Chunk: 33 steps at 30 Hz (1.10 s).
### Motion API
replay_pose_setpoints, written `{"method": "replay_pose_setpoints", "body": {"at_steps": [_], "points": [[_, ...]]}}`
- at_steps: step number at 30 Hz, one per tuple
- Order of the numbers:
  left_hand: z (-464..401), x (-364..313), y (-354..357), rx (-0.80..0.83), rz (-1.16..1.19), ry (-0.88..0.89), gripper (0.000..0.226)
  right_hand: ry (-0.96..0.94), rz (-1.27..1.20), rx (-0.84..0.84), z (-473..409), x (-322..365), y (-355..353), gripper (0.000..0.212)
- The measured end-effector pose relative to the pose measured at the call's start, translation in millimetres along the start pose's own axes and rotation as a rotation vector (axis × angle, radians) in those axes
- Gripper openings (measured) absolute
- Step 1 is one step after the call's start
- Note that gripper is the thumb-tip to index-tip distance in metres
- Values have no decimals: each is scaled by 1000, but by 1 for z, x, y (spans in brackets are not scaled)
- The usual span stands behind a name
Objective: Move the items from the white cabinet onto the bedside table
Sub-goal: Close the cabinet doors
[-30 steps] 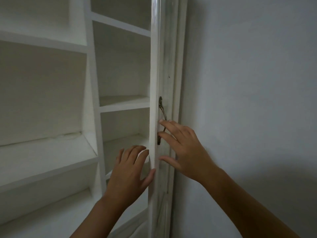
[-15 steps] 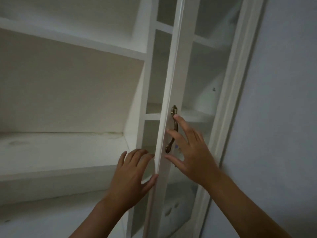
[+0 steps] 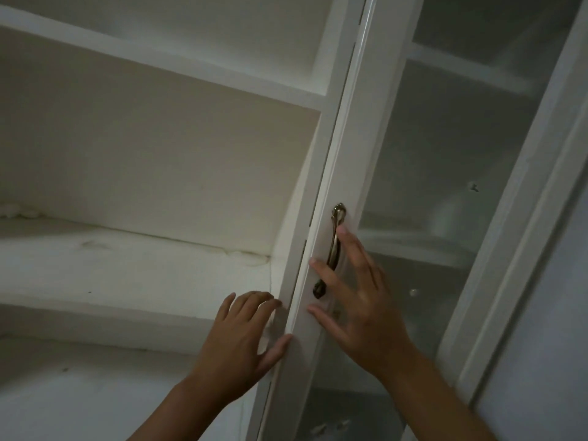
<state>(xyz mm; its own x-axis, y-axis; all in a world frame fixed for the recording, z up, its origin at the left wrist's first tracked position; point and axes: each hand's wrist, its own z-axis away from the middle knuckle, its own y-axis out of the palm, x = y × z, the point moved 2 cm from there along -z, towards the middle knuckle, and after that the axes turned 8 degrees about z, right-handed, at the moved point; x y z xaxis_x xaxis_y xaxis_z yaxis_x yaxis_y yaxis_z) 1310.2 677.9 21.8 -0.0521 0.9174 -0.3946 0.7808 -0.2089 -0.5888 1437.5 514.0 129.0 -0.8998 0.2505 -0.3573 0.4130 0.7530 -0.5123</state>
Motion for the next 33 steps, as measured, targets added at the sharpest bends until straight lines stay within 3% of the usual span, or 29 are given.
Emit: {"method": "replay_pose_setpoints", "body": {"at_steps": [33], "points": [[-16, 34, 14, -9, 135, 46, 55, 146, -8, 49, 8, 13, 33, 82]]}}
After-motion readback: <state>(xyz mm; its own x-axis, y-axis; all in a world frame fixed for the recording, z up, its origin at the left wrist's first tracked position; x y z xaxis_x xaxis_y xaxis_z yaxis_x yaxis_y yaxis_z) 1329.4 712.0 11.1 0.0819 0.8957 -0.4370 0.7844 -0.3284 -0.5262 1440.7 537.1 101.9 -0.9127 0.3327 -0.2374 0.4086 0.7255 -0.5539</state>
